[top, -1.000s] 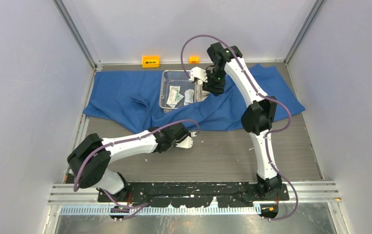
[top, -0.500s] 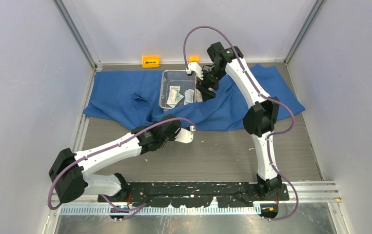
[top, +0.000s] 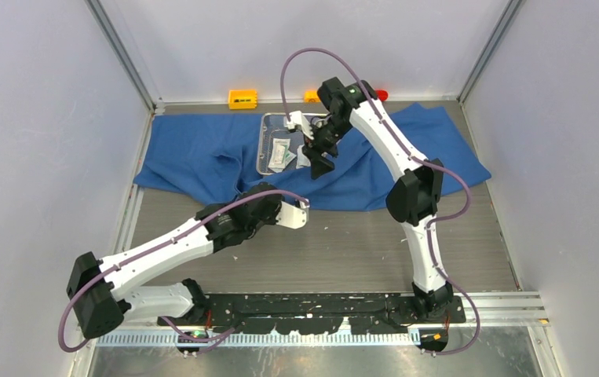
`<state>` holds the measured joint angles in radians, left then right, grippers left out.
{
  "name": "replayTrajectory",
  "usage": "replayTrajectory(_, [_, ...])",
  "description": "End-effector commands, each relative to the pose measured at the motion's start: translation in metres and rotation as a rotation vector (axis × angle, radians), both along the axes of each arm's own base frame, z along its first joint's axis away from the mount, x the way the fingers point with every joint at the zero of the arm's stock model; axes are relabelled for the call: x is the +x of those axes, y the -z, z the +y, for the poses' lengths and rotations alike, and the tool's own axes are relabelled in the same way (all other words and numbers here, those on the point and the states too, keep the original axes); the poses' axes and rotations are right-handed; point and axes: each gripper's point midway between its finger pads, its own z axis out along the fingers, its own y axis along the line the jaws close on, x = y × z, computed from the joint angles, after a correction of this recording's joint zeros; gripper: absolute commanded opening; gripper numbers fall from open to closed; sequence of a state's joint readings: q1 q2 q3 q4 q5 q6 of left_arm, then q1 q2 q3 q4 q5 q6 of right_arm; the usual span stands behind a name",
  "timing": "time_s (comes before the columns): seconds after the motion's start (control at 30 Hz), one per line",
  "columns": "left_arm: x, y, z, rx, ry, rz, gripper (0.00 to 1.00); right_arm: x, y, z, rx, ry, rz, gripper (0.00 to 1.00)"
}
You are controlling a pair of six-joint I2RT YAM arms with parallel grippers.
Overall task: Open and lay out the surgical kit
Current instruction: Open the surgical kit at the center of the board.
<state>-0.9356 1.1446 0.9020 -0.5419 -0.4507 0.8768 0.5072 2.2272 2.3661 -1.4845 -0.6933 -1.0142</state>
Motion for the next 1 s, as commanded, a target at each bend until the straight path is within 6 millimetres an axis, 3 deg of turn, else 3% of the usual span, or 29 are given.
replayTrajectory(0.0, [-0.002,-0.008,0.0,-0.023,0.017,-0.036,0.0,-0.007,0.01,0.022,0.024,-0.047,0.03,0.7])
replayTrajectory(0.27, [-0.004,0.01,0.006,0.0,0.008,-0.03,0.0,0.002,0.036,0.03,-0.009,-0.072,0.041,0.71])
replayTrajectory(0.5, [0.005,0.008,0.011,0.019,-0.01,-0.105,0.0,-0.024,0.051,0.015,-0.111,-0.144,0.125,0.65])
replayTrajectory(0.73, [0.008,0.014,0.014,0.044,-0.011,-0.125,0.0,-0.038,0.048,-0.004,-0.182,-0.163,0.146,0.47])
replayTrajectory(0.97, [0.011,0.014,0.021,0.043,-0.033,-0.122,0.0,-0.043,0.043,-0.018,-0.237,-0.15,0.138,0.13])
